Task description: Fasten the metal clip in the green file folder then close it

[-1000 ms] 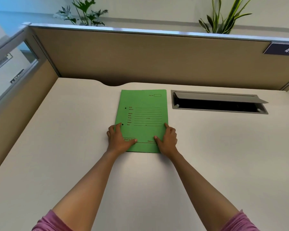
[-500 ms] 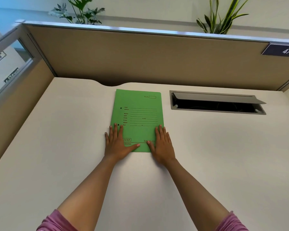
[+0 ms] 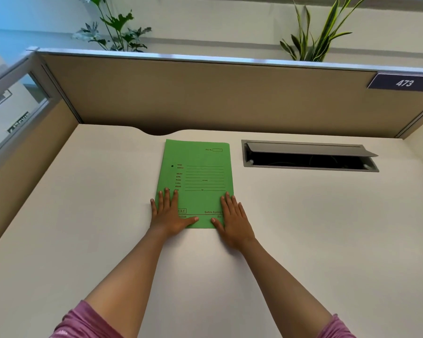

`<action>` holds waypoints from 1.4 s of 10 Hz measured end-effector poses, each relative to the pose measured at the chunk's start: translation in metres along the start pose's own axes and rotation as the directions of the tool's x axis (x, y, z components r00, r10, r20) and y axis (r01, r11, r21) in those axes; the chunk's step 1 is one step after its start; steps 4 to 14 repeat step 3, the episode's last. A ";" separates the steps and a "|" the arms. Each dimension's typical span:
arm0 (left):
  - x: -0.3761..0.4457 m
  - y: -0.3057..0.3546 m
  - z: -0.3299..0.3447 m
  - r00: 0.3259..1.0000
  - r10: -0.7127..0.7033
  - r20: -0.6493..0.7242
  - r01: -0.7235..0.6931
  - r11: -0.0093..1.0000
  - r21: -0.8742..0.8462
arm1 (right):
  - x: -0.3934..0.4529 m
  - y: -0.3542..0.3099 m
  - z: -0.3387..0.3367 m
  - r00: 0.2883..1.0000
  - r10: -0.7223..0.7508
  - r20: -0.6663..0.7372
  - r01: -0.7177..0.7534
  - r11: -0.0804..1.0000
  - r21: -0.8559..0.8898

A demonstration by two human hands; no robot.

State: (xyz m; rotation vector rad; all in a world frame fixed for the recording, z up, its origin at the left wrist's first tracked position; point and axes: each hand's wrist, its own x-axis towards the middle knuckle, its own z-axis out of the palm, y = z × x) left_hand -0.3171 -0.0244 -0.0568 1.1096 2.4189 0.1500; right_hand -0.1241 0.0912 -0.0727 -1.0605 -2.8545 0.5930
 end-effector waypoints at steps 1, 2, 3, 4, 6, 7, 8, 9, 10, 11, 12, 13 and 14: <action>-0.004 0.006 0.000 0.999 0.044 0.023 -0.044 0.999 0.028 | -0.003 0.004 -0.008 0.999 -0.039 0.021 0.038 0.999 0.023; -0.013 0.018 0.007 0.997 0.078 -0.023 -0.076 0.993 0.092 | -0.010 0.009 -0.018 0.996 -0.034 -0.079 0.042 0.994 0.101; -0.019 0.026 0.013 0.993 0.086 -0.079 -0.079 0.993 0.084 | -0.016 0.014 -0.025 0.978 0.036 -0.207 -0.003 0.987 0.159; -0.019 0.026 0.013 0.993 0.086 -0.079 -0.079 0.993 0.084 | -0.016 0.014 -0.025 0.978 0.036 -0.207 -0.003 0.987 0.159; -0.019 0.026 0.013 0.993 0.086 -0.079 -0.079 0.993 0.084 | -0.016 0.014 -0.025 0.978 0.036 -0.207 -0.003 0.987 0.159; -0.019 0.026 0.013 0.993 0.086 -0.079 -0.079 0.993 0.084 | -0.016 0.014 -0.025 0.978 0.036 -0.207 -0.003 0.987 0.159; -0.019 0.026 0.013 0.993 0.086 -0.079 -0.079 0.993 0.084 | -0.016 0.014 -0.025 0.978 0.036 -0.207 -0.003 0.987 0.159; -0.019 0.026 0.013 0.993 0.086 -0.079 -0.079 0.993 0.084 | -0.016 0.014 -0.025 0.978 0.036 -0.207 -0.003 0.987 0.159; -0.019 0.026 0.013 0.993 0.086 -0.079 -0.079 0.993 0.084 | -0.016 0.014 -0.025 0.978 0.036 -0.207 -0.003 0.987 0.159; -0.019 0.026 0.013 0.993 0.086 -0.079 -0.079 0.993 0.084 | -0.016 0.014 -0.025 0.978 0.036 -0.207 -0.003 0.987 0.159; -0.019 0.026 0.013 0.993 0.086 -0.079 -0.079 0.993 0.084 | -0.016 0.014 -0.025 0.978 0.036 -0.207 -0.003 0.987 0.159; -0.019 0.026 0.013 0.993 0.086 -0.079 -0.079 0.993 0.084 | -0.016 0.014 -0.025 0.978 0.036 -0.207 -0.003 0.987 0.159; -0.019 0.026 0.013 0.993 0.086 -0.079 -0.079 0.993 0.084 | -0.016 0.014 -0.025 0.978 0.036 -0.207 -0.003 0.987 0.159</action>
